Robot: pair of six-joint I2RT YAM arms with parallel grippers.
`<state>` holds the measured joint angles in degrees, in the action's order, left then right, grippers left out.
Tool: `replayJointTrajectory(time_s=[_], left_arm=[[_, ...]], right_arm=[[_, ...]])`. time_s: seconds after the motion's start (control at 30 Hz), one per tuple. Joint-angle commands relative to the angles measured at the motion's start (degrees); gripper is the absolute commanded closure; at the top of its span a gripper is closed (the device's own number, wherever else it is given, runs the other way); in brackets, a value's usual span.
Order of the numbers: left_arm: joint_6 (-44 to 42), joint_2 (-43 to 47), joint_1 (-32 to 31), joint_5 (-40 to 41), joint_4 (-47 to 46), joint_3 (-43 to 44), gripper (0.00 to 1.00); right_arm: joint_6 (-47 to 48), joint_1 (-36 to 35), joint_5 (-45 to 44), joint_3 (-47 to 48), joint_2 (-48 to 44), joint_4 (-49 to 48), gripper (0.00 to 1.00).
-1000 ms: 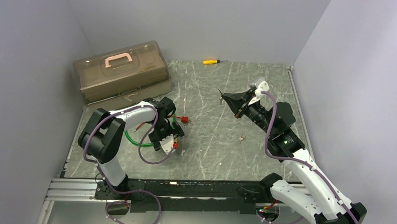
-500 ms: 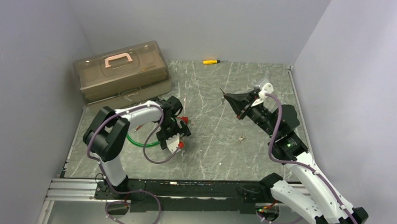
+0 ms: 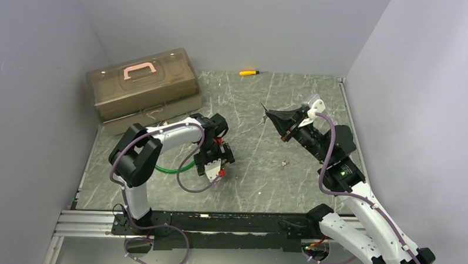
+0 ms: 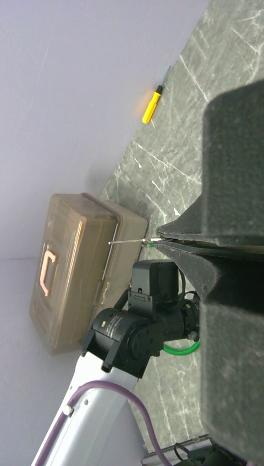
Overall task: Unlock with the key
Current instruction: Pick up the lock from the center of the board.
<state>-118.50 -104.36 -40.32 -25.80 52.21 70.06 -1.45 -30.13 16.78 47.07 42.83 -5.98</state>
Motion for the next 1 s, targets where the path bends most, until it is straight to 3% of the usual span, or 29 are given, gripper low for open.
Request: replayJointTrajectory(time_s=[0.0,0.33,0.5,0.87,0.93,0.97], left_arm=[[-19.07,-3.20,0.17,5.28,8.48,3.99,0.01],[-13.74,-12.18,0.12,9.21,14.60,14.87,0.01],[-11.27,-13.92,0.07,10.98,15.79,16.37,0.23],[-4.64,-10.85,-0.29,9.59,14.14,9.33,0.41],[-2.74,-10.58,-0.78,8.37,14.02,8.86,0.51],[-1.57,-10.35,-1.20,7.79,13.53,8.61,0.65]], right_arm=[[0.86,0.33,-0.70,1.01,-0.97,-0.55,1.00],[0.93,0.39,-0.67,2.00,-0.99,0.44,1.00],[0.93,0.40,-1.05,2.25,-1.60,1.17,1.00],[0.93,0.51,-1.06,2.35,-1.72,1.62,1.00],[0.93,0.53,-1.11,2.09,-1.85,1.67,1.00],[0.93,0.51,-1.25,2.00,-1.95,1.70,1.00]])
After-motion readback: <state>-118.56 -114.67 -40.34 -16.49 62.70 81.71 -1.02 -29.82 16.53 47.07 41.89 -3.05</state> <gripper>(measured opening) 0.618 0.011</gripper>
